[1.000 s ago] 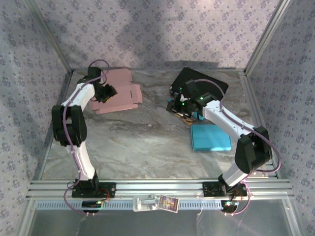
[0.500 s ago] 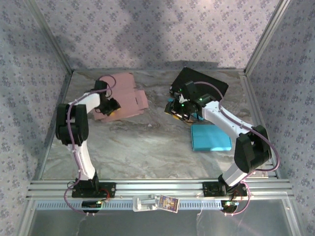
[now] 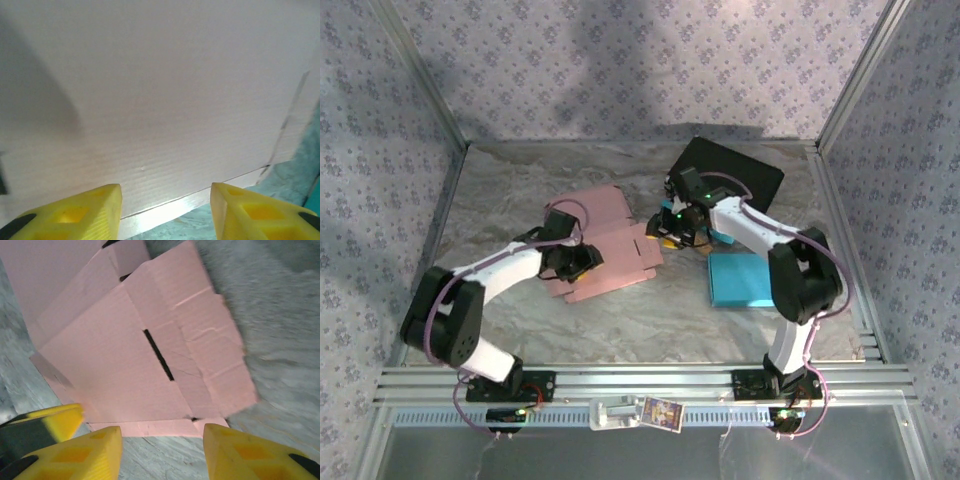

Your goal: Fold the paper box

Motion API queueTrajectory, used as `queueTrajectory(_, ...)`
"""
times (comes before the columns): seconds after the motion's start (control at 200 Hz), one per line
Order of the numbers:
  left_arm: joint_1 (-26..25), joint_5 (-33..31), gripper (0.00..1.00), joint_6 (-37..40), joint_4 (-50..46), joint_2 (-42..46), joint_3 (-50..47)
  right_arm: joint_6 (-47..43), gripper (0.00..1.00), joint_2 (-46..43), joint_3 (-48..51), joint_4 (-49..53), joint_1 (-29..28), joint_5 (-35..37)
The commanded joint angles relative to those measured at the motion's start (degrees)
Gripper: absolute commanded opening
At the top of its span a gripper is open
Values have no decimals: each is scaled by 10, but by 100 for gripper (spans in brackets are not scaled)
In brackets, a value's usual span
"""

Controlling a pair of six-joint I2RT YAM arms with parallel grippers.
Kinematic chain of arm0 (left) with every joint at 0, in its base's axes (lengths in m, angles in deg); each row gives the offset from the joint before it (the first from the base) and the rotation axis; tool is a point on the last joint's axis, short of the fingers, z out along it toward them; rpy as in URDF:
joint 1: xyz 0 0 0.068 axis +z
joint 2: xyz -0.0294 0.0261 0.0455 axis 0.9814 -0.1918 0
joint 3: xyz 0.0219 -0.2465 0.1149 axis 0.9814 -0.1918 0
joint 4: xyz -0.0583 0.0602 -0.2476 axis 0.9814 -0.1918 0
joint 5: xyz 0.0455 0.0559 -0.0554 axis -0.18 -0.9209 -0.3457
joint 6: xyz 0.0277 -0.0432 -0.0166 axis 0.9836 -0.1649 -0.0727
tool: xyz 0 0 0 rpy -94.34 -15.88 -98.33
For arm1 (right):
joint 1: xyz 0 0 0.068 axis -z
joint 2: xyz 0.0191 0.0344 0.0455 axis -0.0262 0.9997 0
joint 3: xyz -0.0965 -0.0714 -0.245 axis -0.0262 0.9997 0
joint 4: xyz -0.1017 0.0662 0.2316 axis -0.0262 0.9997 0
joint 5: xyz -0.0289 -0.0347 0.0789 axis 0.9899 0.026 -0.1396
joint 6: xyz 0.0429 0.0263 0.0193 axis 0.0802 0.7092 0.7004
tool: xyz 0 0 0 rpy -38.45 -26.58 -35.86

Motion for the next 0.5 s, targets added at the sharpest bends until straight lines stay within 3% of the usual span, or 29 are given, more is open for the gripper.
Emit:
queueTrajectory(0.0,58,-25,51,28,-65,47,40,-35,47,43,-47,25,-14,-8)
queueTrajectory(0.125,149,-26,51,104,-125,24,62,-49,44,87,-74,50,-13,5)
queueTrajectory(0.255,209,-69,51,187,-157,-17,102,-66,43,115,-89,62,-9,16)
queueTrajectory(0.495,230,-25,51,329,-85,-70,102,-67,43,137,-87,64,-1,3)
